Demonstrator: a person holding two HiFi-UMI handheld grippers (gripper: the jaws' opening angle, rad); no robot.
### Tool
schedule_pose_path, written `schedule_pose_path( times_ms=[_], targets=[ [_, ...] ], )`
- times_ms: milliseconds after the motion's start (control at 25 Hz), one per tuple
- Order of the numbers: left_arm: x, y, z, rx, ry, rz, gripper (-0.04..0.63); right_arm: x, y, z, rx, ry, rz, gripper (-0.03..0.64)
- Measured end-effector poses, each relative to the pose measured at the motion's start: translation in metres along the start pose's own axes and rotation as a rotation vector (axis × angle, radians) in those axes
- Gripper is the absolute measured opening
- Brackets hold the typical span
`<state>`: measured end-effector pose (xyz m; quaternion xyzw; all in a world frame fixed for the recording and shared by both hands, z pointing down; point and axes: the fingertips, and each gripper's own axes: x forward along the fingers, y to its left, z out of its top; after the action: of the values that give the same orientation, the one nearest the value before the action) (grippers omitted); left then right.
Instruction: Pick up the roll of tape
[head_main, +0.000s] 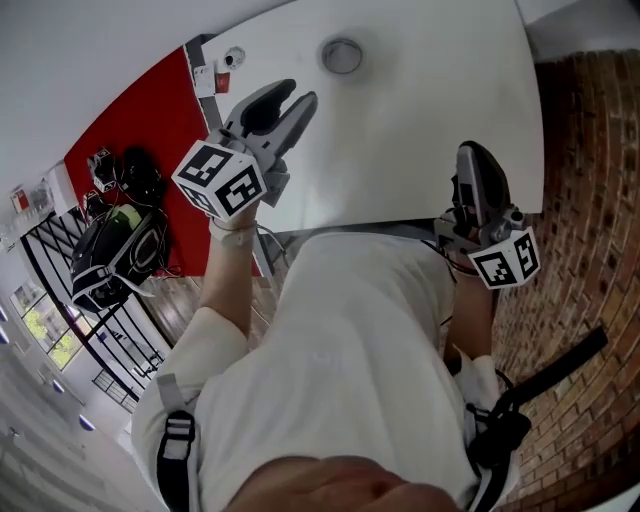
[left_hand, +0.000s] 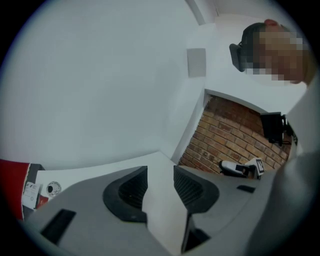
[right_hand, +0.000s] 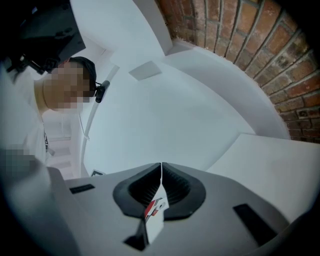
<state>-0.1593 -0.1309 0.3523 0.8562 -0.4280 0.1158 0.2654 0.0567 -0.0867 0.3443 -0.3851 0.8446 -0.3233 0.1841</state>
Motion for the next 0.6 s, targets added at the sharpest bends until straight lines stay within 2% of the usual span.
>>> schedule_pose_path(
  times_ms=[280,600],
  targets=[
    [0.049,0.014,-0.027,0.023,0.121,0.003,0.178,0.007,-0.043,-0.019,0.063,0.023,-0.039,0.023],
    [0.098,0.040,-0.063,0.086,0.282,0.029,0.221,0.016,-0.086,-0.036,0.121,0.035,-0.079,0.023]
  ],
)
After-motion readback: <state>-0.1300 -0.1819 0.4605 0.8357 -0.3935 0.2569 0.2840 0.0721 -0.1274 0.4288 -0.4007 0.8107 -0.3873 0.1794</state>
